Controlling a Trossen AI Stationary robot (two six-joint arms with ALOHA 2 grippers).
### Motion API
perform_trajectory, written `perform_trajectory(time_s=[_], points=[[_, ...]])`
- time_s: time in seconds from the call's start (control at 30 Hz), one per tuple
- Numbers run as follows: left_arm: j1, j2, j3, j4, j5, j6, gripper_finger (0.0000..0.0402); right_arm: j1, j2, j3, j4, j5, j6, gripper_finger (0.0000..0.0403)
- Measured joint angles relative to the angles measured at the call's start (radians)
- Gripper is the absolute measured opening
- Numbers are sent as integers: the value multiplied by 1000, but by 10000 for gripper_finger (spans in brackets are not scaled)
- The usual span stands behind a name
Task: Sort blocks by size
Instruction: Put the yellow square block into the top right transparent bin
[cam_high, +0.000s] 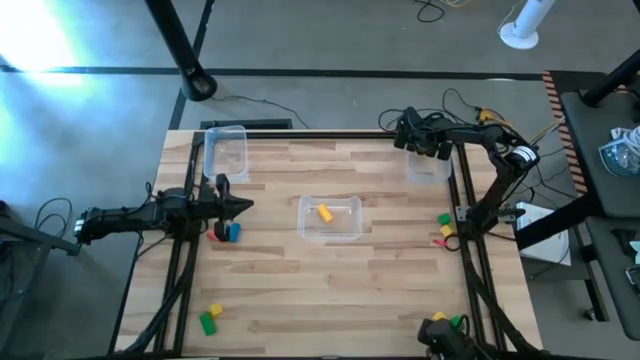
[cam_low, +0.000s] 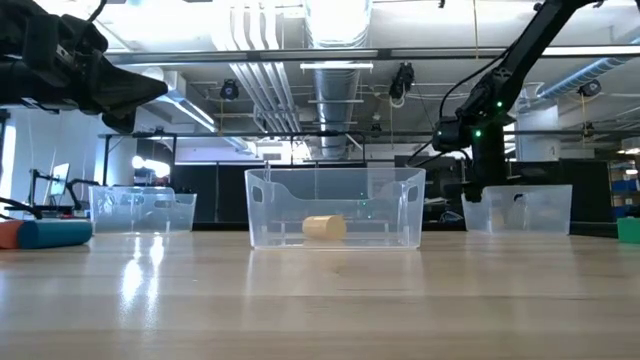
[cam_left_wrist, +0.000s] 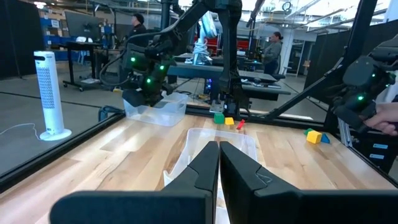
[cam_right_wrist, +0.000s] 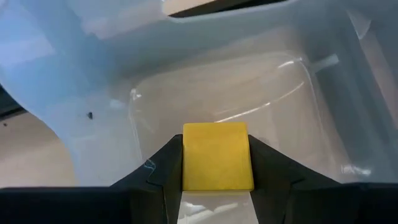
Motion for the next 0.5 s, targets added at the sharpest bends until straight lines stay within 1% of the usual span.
perform_trajectory(time_s=[0.13, 0.2, 0.4, 0.5], points=[[0, 0, 0, 0, 0, 0, 0, -2, 1, 0, 26, 10, -16, 133], [0, 0, 0, 0, 0, 0, 0, -2, 1, 0, 28, 11, -18, 140], [0, 0, 0, 0, 0, 0, 0, -2, 1, -1, 26, 31, -36, 184], [0, 0, 0, 0, 0, 0, 0, -1, -3, 10, 22, 58, -86, 207]])
